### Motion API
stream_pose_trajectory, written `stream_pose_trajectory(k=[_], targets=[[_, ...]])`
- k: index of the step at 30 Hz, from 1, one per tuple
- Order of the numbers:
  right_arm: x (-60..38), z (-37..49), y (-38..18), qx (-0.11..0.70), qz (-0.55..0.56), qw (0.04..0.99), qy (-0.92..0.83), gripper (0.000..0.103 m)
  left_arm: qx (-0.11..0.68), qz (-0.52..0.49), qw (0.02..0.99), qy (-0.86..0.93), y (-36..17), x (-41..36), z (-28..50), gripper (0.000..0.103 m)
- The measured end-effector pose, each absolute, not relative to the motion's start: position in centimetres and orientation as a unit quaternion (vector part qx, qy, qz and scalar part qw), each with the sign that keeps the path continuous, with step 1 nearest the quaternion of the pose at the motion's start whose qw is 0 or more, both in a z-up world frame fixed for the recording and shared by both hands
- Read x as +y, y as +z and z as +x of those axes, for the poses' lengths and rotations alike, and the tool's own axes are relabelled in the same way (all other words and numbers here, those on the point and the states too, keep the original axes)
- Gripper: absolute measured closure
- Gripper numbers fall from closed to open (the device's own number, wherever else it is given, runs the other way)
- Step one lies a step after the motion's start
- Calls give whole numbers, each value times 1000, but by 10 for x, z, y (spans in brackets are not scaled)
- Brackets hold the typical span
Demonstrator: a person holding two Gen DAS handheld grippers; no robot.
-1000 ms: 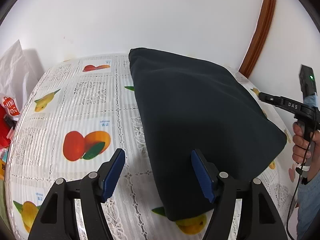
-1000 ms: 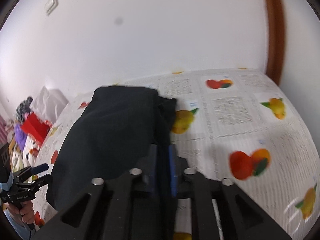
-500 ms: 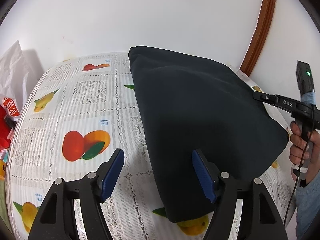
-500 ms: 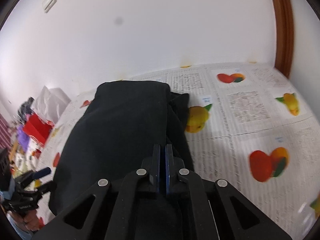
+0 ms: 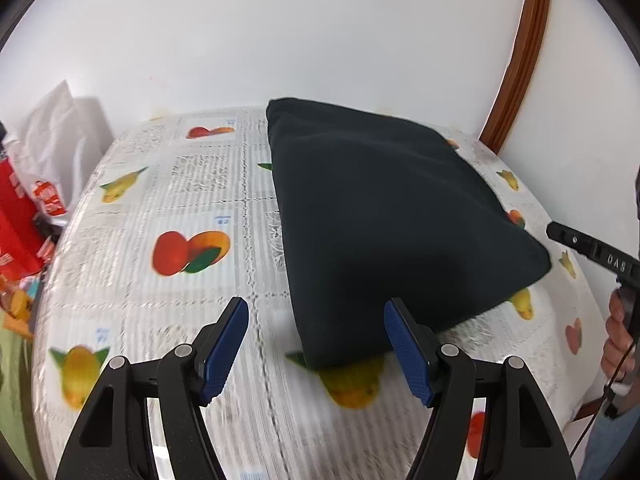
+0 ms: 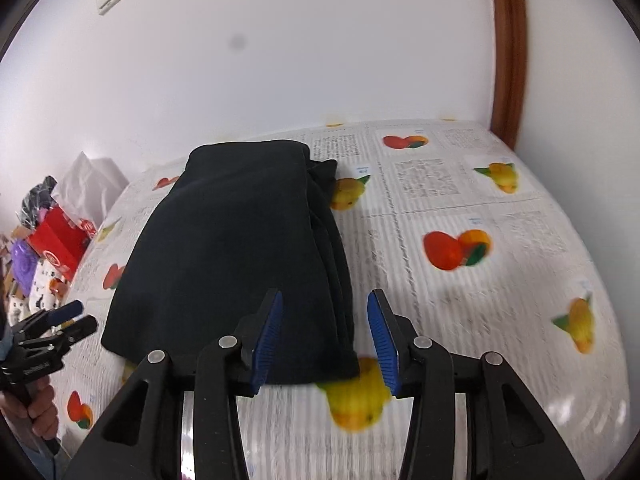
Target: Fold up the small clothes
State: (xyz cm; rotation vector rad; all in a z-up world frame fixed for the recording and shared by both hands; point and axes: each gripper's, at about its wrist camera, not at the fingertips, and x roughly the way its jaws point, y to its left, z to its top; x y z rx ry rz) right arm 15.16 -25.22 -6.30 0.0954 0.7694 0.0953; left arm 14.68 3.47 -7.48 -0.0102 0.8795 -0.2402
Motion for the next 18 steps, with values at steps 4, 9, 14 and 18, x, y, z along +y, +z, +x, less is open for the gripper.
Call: stream_pose_trajectory(k=[4,9,14,18], targets=[[-242,117,-45,361,24,932,26,57,404,5,909,-103,-50,31,117,26],[-237,64,-16,321,29,947,5,45,370,23,924,-94,-24,22,70,16],[-229,18,-2,309,11,951,-16,27,347,30,933,-88,-12,14,30,10],[-223,-14,2,295,-13,954,-46,14,335,30,938,-84,-5,12,5,6]])
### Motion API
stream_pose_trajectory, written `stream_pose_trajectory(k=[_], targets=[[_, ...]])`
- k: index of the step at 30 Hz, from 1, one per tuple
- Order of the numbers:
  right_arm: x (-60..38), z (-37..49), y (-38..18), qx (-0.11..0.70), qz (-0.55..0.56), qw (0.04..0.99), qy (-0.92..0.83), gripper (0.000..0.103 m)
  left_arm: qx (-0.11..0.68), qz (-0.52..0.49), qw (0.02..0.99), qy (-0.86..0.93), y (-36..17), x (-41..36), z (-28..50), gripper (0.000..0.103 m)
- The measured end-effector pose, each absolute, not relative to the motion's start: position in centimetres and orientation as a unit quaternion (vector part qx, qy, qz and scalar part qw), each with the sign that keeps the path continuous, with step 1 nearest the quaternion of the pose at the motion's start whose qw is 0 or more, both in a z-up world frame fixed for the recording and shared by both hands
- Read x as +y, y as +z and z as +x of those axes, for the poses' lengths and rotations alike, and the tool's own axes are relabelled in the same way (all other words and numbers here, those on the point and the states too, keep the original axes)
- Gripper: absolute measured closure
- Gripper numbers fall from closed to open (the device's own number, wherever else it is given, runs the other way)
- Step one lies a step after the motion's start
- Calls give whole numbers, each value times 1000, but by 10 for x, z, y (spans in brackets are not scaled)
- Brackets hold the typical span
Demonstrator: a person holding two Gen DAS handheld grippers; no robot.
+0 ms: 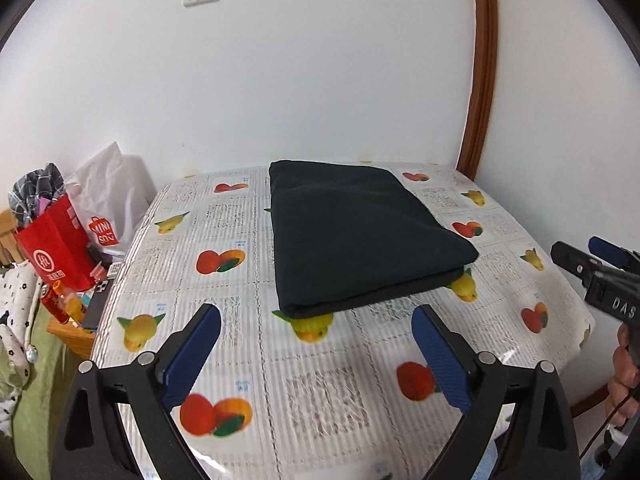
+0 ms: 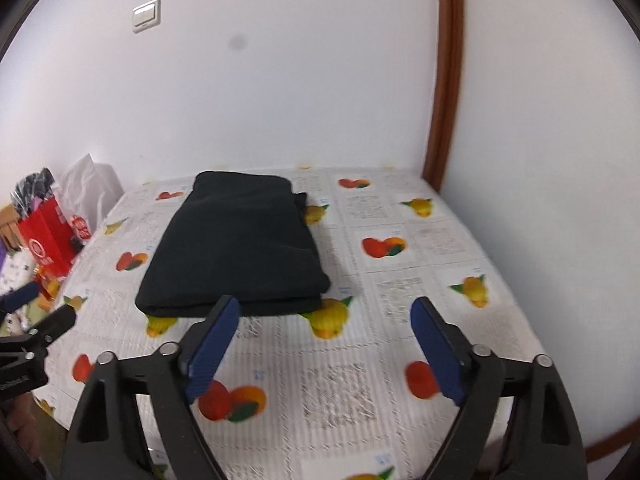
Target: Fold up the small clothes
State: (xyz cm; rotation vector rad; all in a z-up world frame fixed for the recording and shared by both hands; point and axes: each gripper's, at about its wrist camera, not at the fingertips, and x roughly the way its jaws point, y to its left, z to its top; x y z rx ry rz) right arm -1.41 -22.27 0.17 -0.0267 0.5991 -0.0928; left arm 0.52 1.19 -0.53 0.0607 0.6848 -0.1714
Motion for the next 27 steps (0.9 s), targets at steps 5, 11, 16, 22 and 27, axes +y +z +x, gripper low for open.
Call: stream_pose_trajectory(k=[5,11,16,22,27], targets=[[-223,-42,2,294,-27,953,-72,5,327,35,941,-80,-2,10,-20,5],[-228,-71,3,288,-7,955,-71,2,312,35,946,-75,4,14,-46,5],[-231,-86,3,286,5,956,-70,2,304,34,949,-74,6,14,-56,5],[-226,-94,1,286,-4,955,-74,2,304,26,949,-74,6,13,-61,5],[-223,-96,0,286,-14,955,-78,2,303,24,950,-73,6,14,-63,5]])
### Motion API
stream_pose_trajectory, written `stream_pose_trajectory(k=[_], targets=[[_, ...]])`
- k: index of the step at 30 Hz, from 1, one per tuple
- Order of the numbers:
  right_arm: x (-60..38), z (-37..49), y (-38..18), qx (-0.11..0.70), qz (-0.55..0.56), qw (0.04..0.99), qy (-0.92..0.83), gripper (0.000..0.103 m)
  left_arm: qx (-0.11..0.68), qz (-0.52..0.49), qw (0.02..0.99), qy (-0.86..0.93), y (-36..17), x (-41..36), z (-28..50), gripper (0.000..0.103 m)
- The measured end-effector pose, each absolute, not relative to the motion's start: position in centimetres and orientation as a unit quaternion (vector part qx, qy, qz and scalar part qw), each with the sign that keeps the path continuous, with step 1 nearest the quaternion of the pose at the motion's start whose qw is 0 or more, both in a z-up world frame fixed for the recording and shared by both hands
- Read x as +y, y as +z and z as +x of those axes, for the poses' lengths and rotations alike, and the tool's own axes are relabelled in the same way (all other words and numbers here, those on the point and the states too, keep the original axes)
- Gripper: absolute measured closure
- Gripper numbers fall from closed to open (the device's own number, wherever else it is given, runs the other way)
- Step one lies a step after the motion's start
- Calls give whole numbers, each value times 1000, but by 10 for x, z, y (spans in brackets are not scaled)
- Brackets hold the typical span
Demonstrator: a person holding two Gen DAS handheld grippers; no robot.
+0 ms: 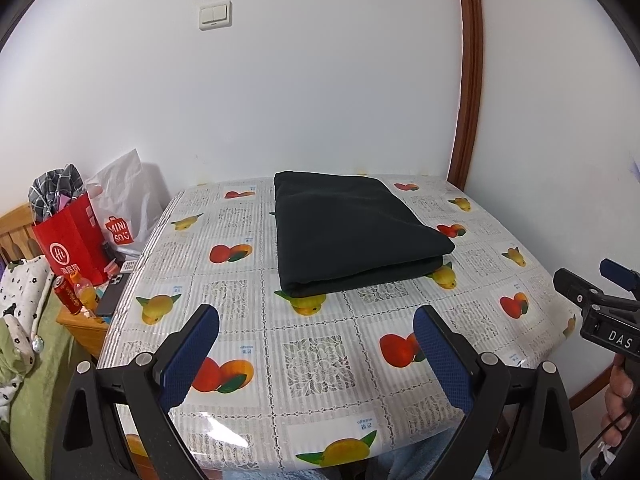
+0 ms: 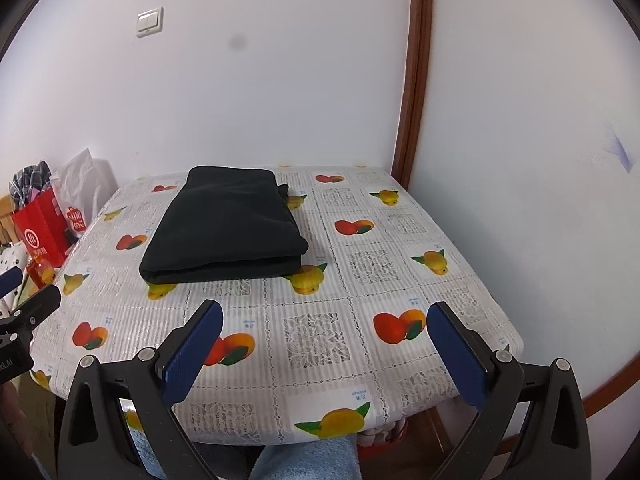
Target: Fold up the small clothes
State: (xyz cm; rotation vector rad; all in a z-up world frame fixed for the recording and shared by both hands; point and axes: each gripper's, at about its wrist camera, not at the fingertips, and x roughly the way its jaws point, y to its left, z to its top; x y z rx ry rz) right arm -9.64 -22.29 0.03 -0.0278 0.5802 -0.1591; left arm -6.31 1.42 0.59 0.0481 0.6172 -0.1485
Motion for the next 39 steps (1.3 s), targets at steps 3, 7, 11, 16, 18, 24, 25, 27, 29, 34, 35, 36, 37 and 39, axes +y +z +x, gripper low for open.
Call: stream_pose_trajectory(k=[3,7,11,16,18,24,25,27,29,34,35,36,37,39], targets=[[-223,-97,1,285,-13,955,-79,2,302,23,950,-72,6,15,-65,5],[-223,-100,2,282,-16,956,-80,2,302,24,950,-71,6,14,-65,5],[-224,-102,2,280,-20,956,-83,2,302,22,951,-70,6,12,-67,5],[-224,-103,3,279,-20,957,-81,2,303,21,950,-69,6,12,-68,5],[-224,-103,3,279,-20,957,-80,2,302,22,950,-70,6,12,-67,5],[-223,-103,4,278,-23,957,-80,2,304,18,950,-68,7,14,-68,5],[-223,-103,4,278,-23,957,-80,2,305,17,950,-68,7,14,-67,5],[-222,-103,4,279,-23,957,-80,2,305,17,950,-68,7,15,-67,5],[-222,-103,4,278,-23,957,-81,2,305,17,950,-67,7,14,-66,5],[-221,-103,4,279,-24,957,-81,2,306,17,950,-66,6,15,-66,5],[-221,-103,4,279,-24,957,-81,2,306,16,950,-66,6,16,-66,5],[-221,-103,4,279,-24,957,-80,2,306,16,950,-65,6,16,-66,5],[-221,-103,4,279,-24,957,-80,2,306,16,950,-64,6,16,-66,5],[-222,-102,4,279,-26,957,-78,2,305,15,950,-65,7,17,-67,5]])
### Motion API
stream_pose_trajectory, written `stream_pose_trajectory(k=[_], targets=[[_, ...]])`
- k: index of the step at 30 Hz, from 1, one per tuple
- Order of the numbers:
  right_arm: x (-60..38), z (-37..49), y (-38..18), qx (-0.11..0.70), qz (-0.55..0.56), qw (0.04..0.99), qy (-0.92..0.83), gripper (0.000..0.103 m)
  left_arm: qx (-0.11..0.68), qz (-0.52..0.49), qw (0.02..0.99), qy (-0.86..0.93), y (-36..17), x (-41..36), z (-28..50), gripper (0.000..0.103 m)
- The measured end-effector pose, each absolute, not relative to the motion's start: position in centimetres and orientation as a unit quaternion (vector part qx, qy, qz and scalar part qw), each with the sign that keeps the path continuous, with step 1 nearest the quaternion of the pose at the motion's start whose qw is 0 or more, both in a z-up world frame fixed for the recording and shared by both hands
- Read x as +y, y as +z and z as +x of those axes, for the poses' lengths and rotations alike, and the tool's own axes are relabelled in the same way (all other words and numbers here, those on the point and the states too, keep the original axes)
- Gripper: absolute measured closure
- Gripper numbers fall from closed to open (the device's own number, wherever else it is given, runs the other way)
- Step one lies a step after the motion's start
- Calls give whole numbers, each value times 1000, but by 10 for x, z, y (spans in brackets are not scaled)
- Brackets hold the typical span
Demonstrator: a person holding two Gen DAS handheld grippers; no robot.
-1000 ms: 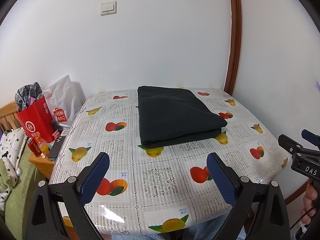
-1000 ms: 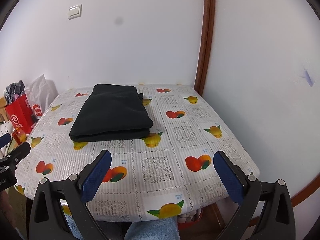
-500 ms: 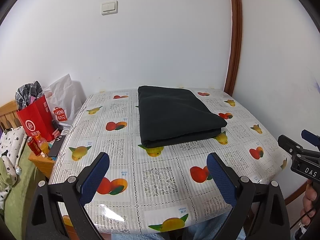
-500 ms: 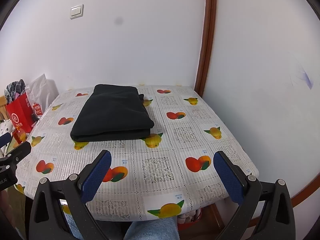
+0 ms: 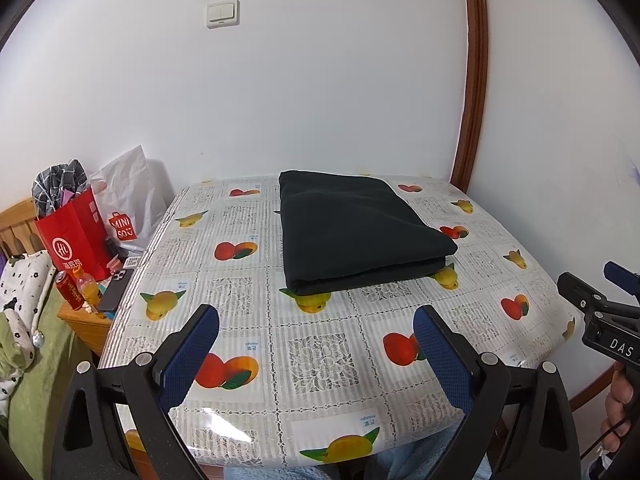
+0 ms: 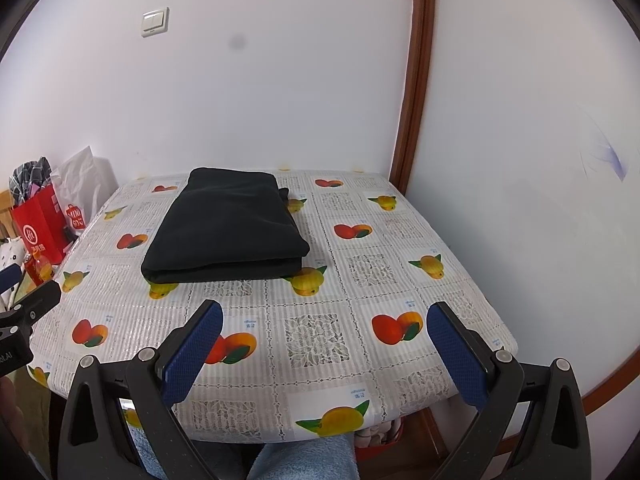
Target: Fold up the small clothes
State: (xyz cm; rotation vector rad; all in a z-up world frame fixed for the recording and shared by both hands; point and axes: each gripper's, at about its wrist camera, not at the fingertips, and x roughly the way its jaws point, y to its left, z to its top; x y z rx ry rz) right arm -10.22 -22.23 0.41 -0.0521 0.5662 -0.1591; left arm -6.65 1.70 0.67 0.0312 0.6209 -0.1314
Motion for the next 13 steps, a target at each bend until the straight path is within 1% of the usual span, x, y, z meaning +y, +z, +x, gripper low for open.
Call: stream_pose_trajectory(k=[13], targets=[[-221,-96,6,280,-36,956,-77,2,306,5,950,-62,8,20,-58,5]])
